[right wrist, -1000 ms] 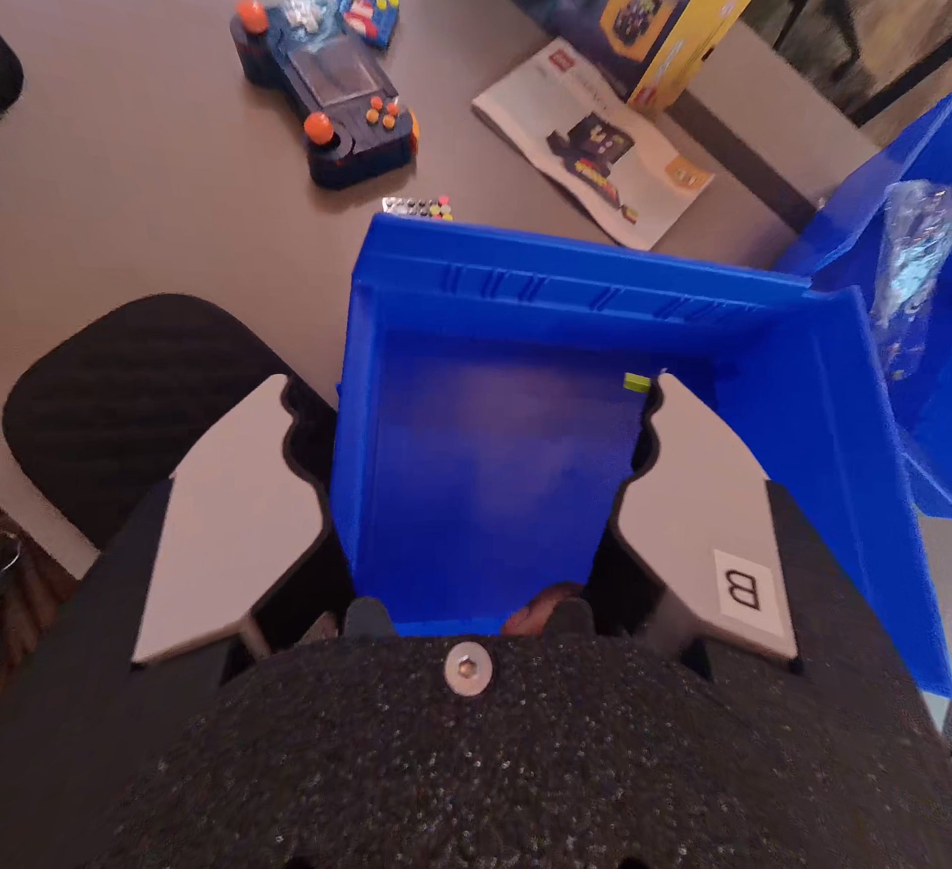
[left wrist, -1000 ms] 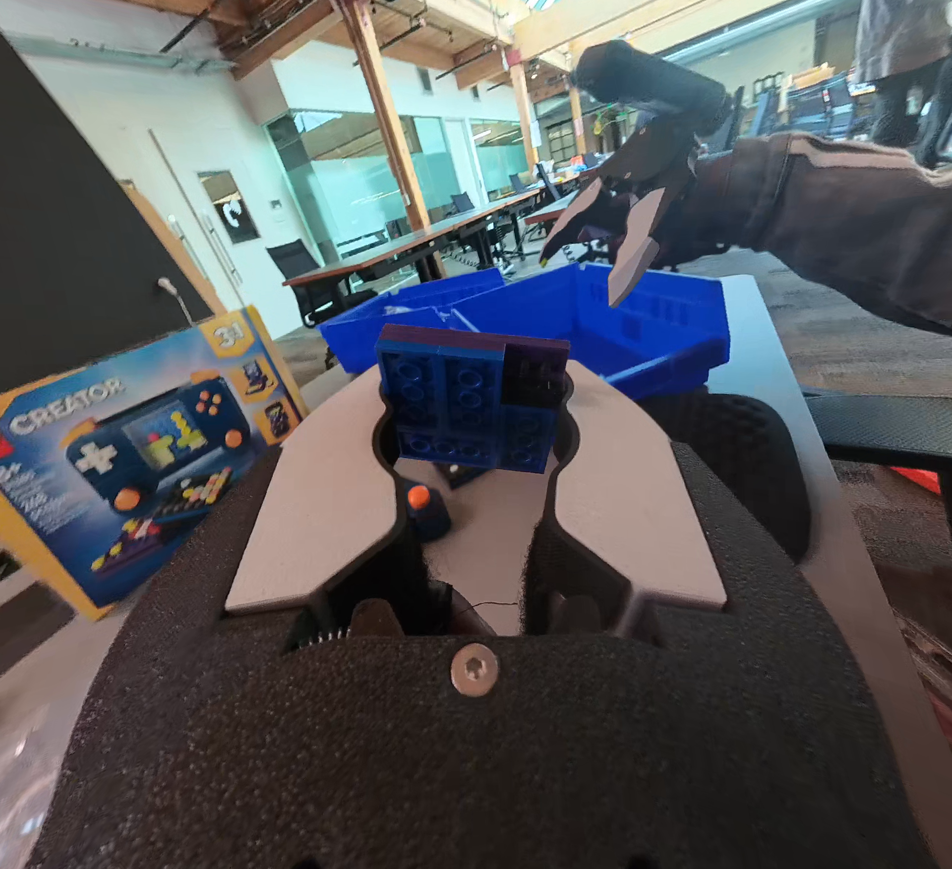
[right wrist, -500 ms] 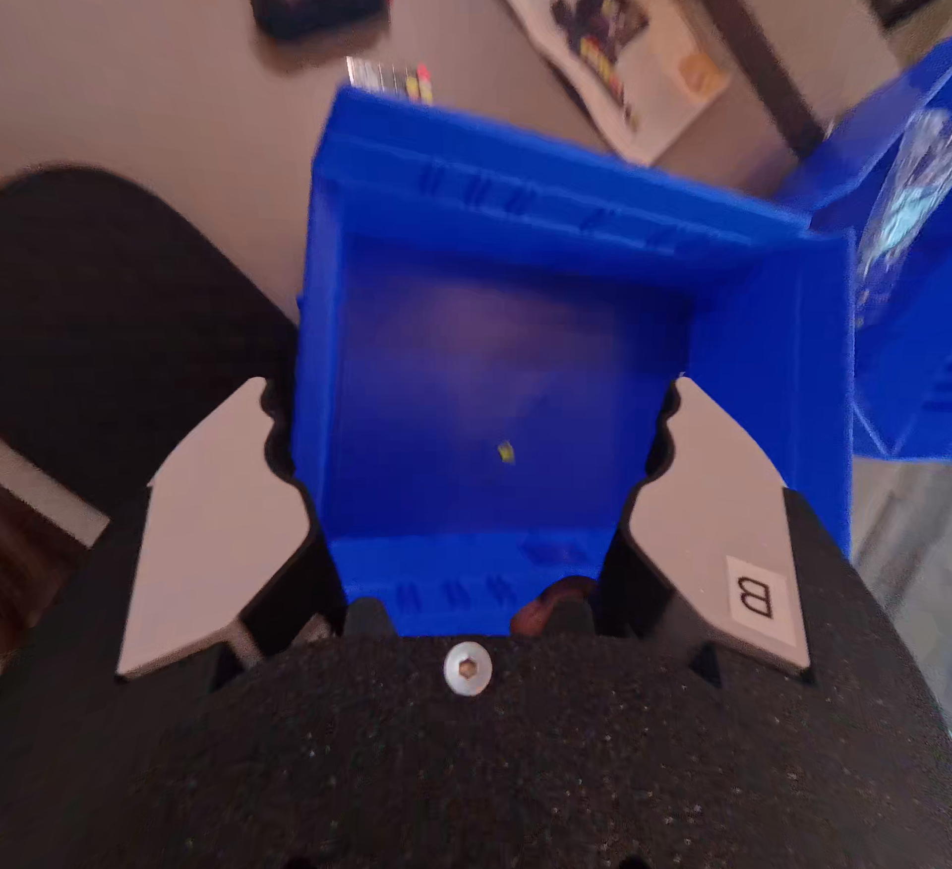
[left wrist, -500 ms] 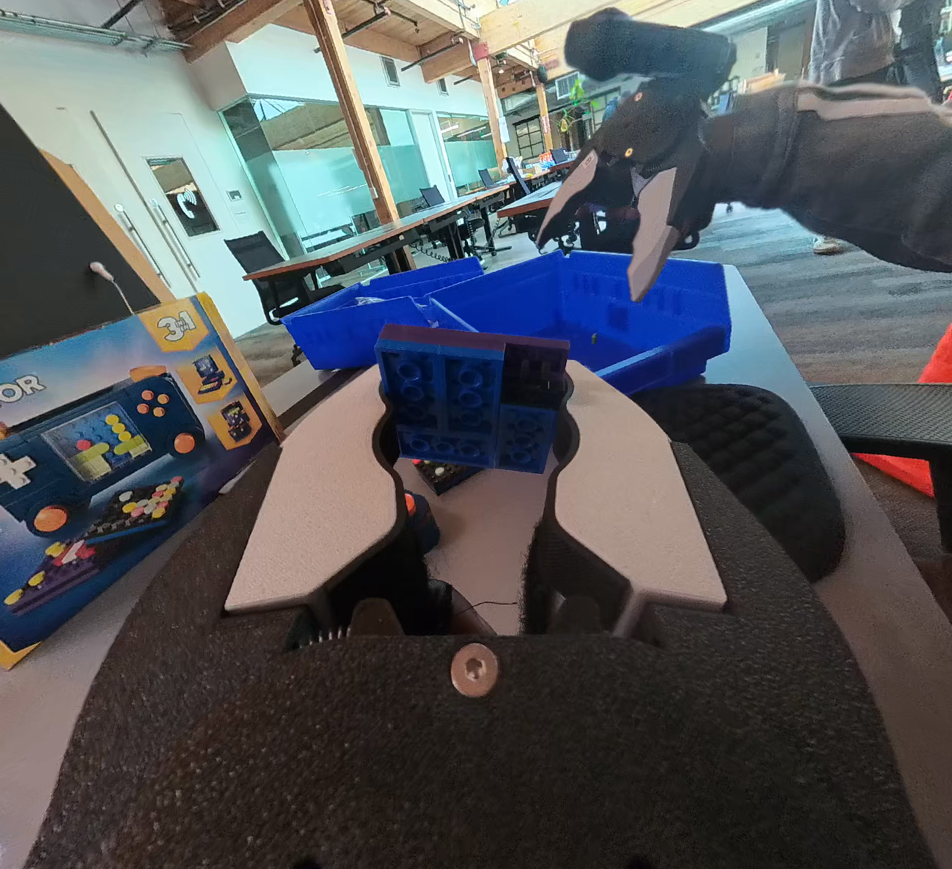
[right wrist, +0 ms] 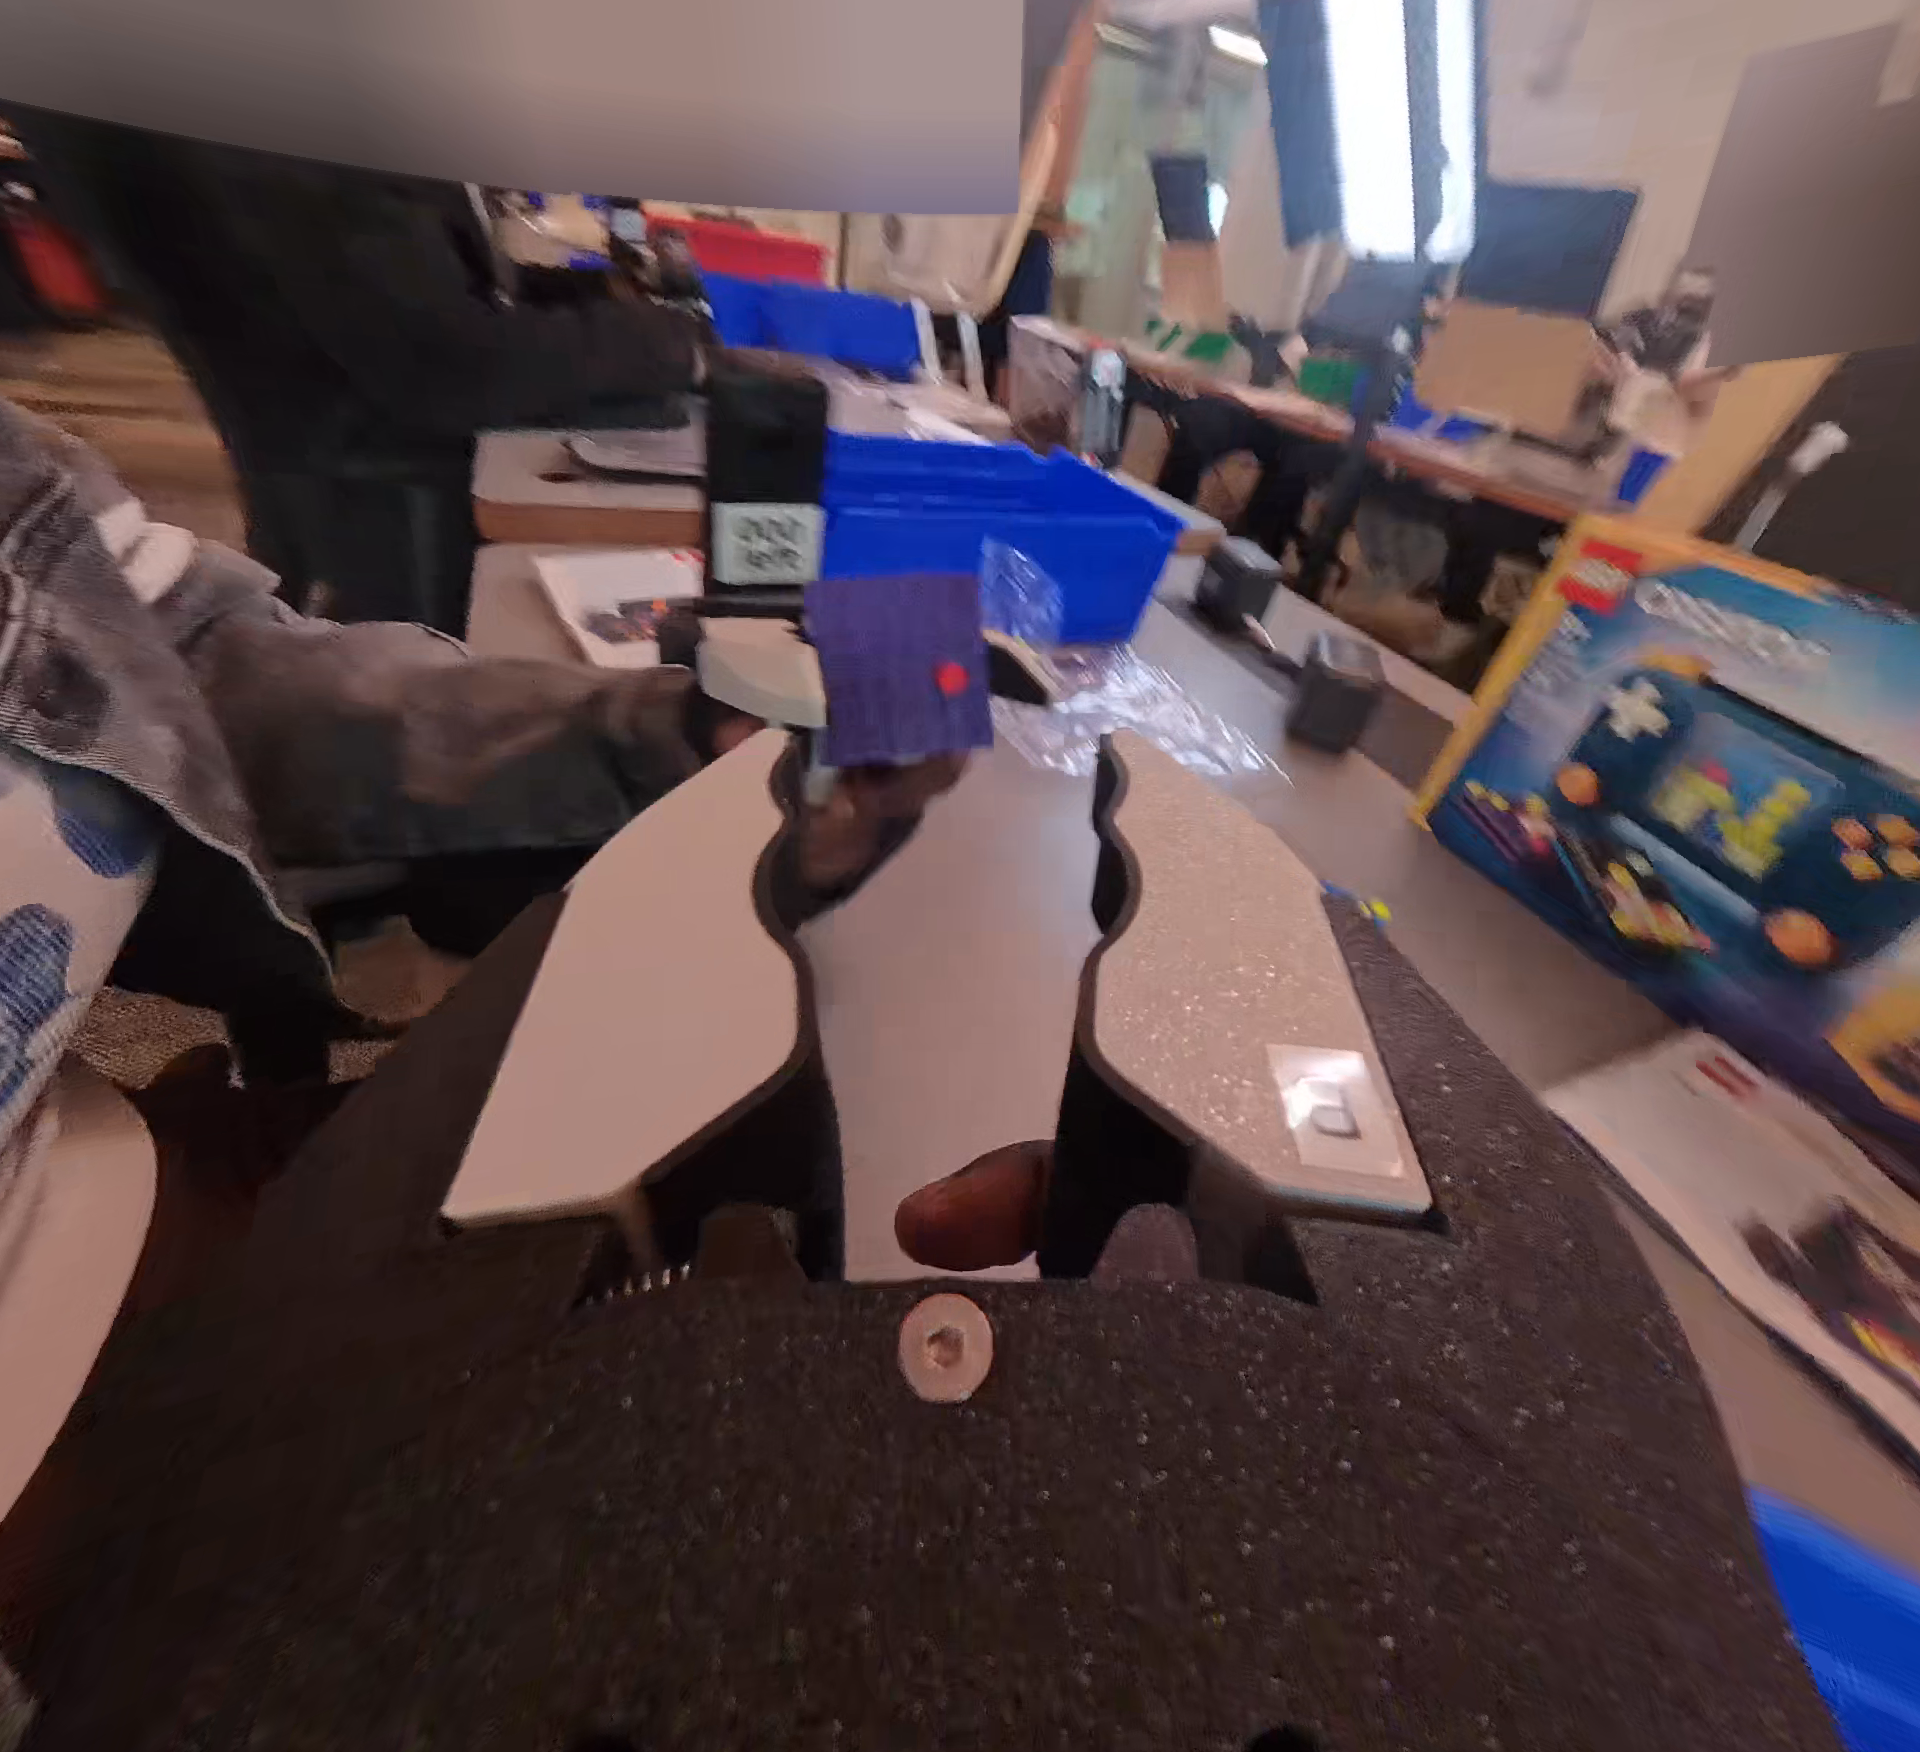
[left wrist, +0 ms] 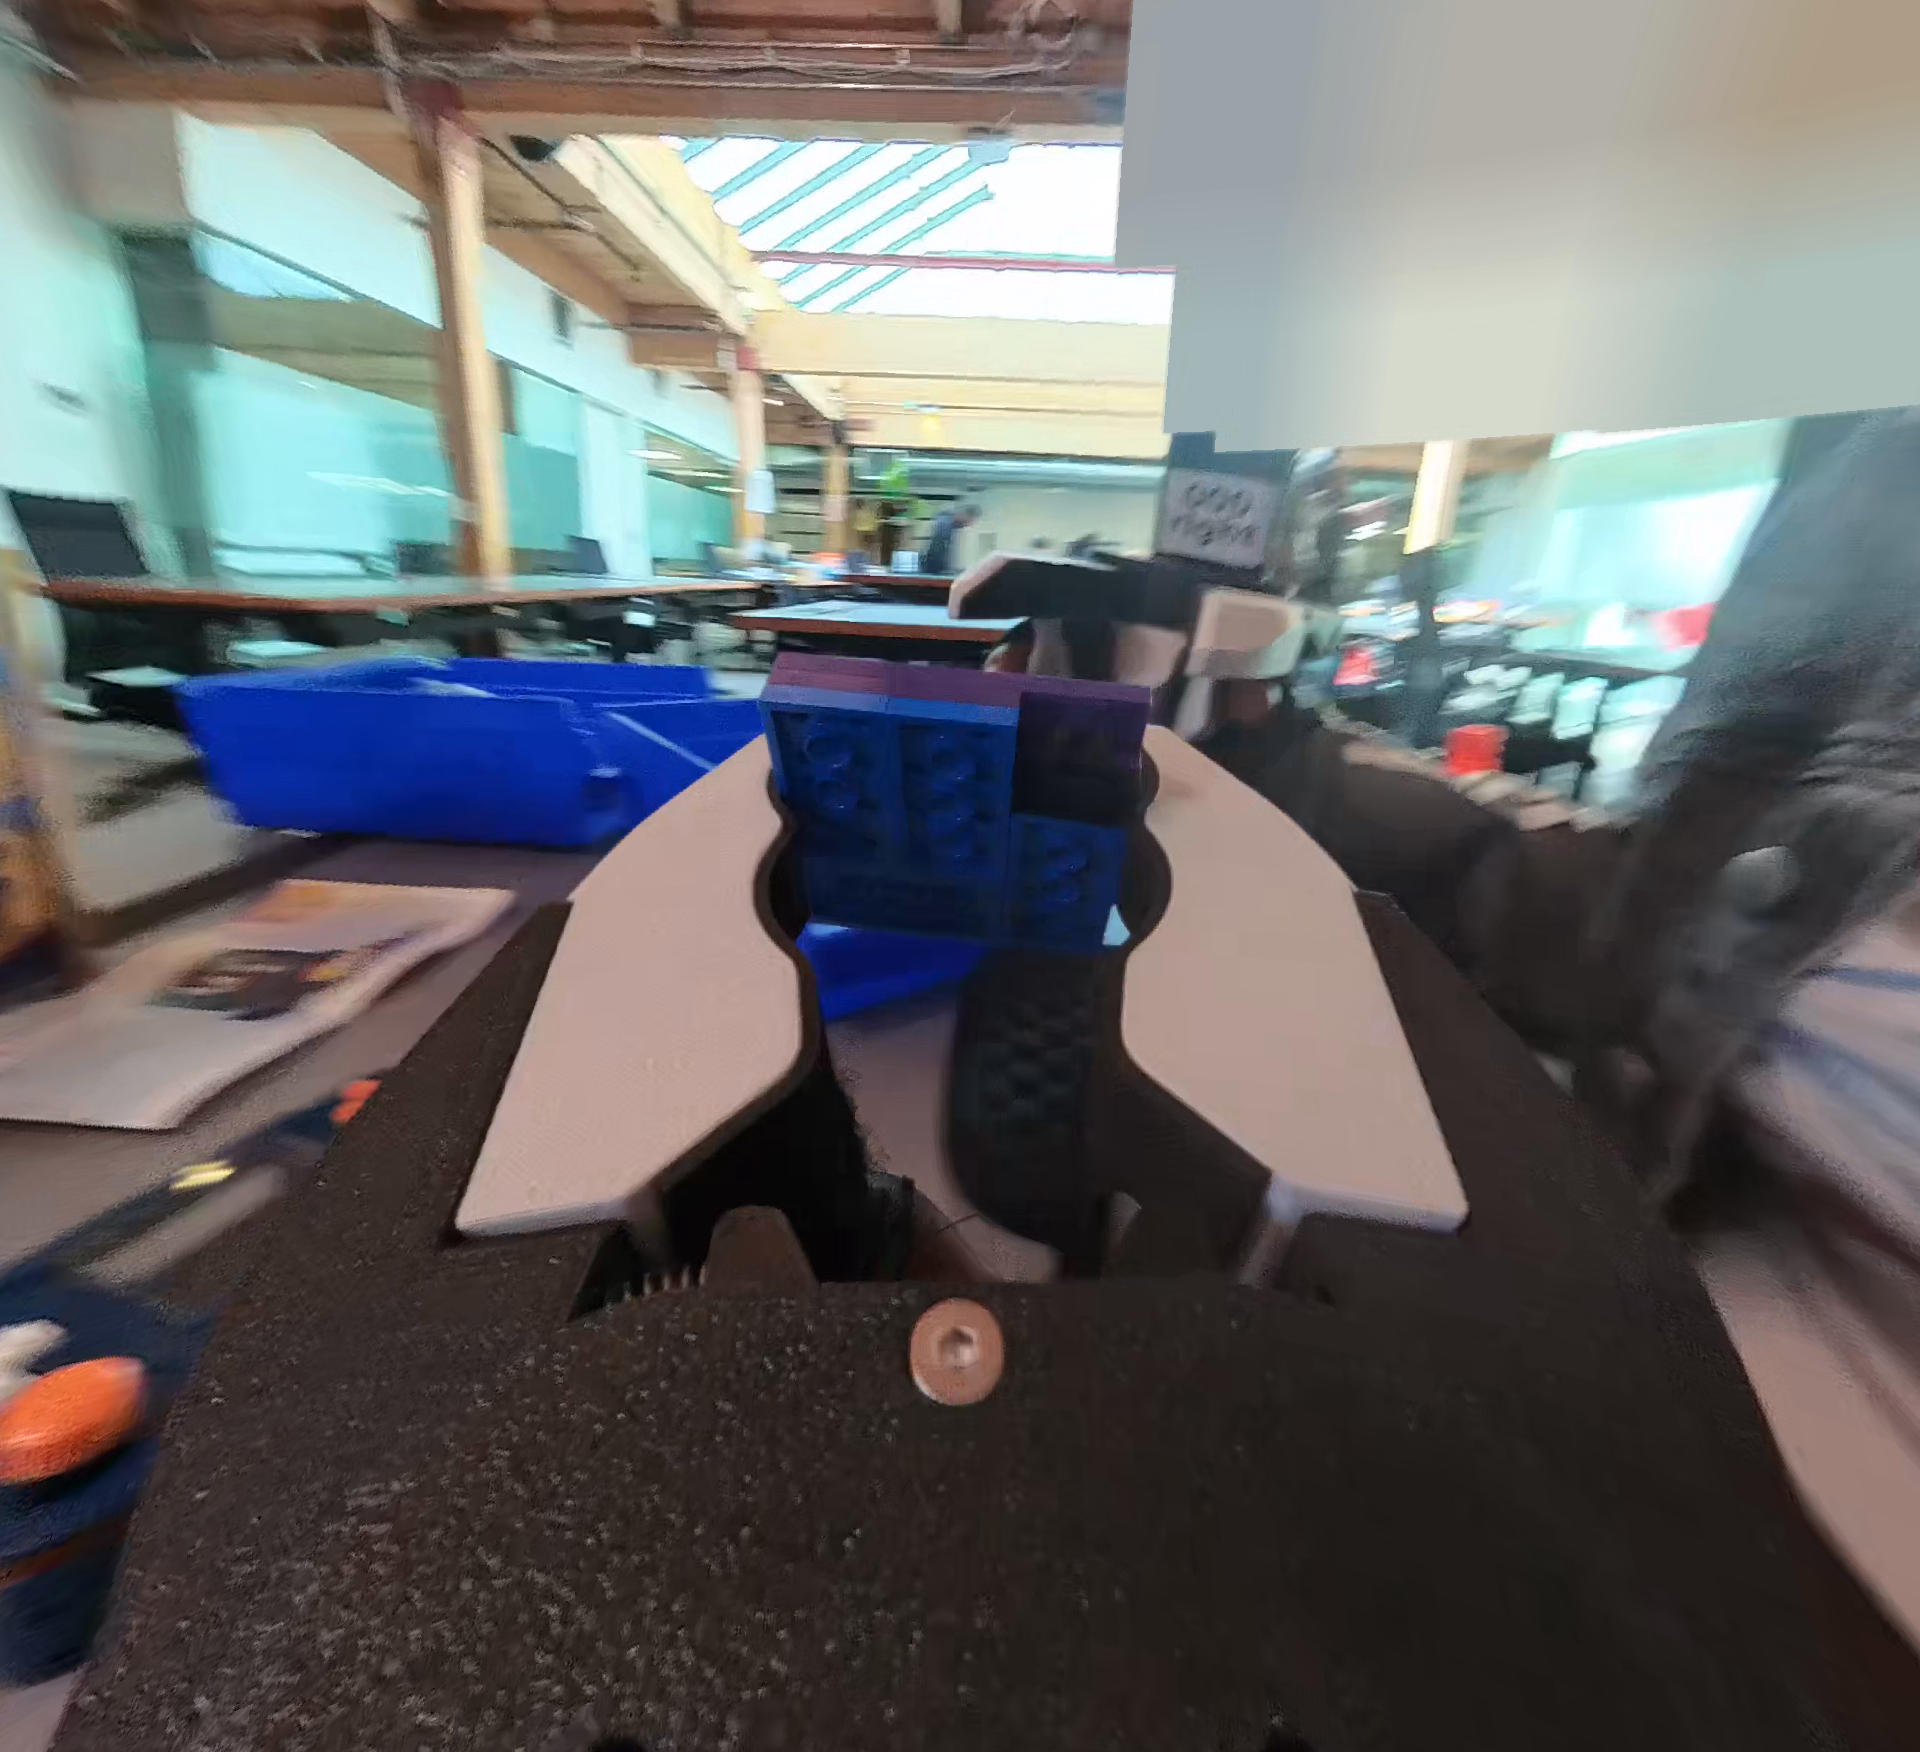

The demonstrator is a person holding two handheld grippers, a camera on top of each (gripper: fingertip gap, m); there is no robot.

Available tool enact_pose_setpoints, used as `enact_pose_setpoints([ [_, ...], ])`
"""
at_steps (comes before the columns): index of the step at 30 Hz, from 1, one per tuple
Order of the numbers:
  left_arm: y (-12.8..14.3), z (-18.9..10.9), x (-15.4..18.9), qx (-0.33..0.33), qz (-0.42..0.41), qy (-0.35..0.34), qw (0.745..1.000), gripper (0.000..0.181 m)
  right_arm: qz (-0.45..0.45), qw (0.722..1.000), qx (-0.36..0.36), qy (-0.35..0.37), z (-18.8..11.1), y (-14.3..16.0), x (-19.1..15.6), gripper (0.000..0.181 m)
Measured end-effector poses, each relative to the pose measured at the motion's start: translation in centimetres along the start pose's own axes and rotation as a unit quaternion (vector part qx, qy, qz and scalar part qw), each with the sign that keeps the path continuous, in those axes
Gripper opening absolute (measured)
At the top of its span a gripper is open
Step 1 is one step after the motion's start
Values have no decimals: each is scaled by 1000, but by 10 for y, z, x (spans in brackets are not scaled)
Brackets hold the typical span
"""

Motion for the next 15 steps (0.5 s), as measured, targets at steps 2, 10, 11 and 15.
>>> enact_pose_setpoints([
  [2,0,0,6,0,-75,39,996,58,-13,1000,23,-15,14,3,-10,35],
  [10,9,-8,9,-58,2,57,997,58,94,995,10,-34,41,34,-17,11],
  [11,10,-9,9,-62,-2,58,996,58,91,995,13,-34,42,35,-18,10],
  [15,17,-10,13,-94,-48,80,991,58,41,997,0,-63,44,42,-23,11],
])
Point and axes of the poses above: each gripper's, where its closed fingertips meet, z out along the fingers, y out of its underside, x = y × z across the jaws, the point moved 2 cm from there along -z, back along the fingers, and after that the axes turned 9 degrees about x, right-handed, at the moved point
